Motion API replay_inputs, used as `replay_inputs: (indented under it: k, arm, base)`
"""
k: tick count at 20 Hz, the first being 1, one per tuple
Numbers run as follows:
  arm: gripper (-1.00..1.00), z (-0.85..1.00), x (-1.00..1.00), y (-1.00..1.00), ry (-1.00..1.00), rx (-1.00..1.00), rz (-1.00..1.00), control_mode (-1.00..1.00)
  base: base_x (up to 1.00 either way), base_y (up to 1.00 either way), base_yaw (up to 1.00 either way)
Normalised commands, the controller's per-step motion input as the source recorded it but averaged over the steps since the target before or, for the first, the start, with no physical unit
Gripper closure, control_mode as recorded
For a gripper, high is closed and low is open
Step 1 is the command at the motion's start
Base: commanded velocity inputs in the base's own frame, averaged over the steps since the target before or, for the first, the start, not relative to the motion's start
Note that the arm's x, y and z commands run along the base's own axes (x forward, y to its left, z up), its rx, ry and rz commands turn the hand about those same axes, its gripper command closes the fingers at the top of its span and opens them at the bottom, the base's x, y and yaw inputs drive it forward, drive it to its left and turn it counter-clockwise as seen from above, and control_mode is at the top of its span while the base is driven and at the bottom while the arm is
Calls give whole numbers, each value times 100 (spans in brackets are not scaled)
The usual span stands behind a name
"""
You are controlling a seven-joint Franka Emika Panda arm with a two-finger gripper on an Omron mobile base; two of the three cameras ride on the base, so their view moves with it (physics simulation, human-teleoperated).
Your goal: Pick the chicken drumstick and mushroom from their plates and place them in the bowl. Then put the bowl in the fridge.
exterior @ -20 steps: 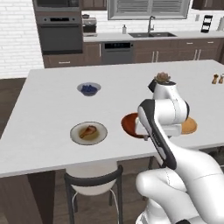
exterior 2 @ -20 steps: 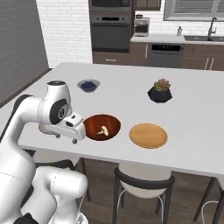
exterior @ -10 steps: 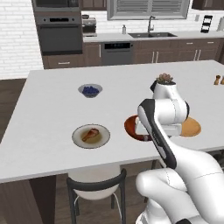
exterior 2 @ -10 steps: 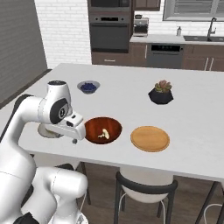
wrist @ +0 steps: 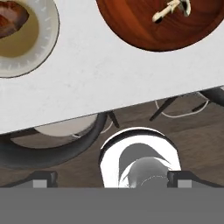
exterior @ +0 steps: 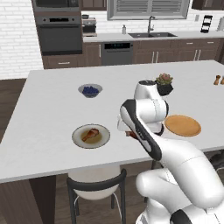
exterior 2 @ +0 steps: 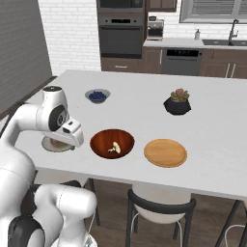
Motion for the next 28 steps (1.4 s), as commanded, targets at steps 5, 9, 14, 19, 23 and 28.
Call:
replay_inputs:
  k: [5,9,14,19,23,28]
  arm:
    - [-100,-4,92,89,3,0,0,-100]
    - [-100,-18,92,41,9,2,-2,-100]
    - [-100,-27,83,34,1,0,-7,-100]
    - [-100,-47,55,38,0,0,-7,-100]
    - [-100,-42,31,29,0,0,-4,-100]
    - [-100,-27,30,31,0,0,-1,-100]
  base:
    - [0,0,0]
    - [0,0,0]
    - [0,0,0]
    - [0,0,0]
    - [0,0,0]
    - [0,0,0]
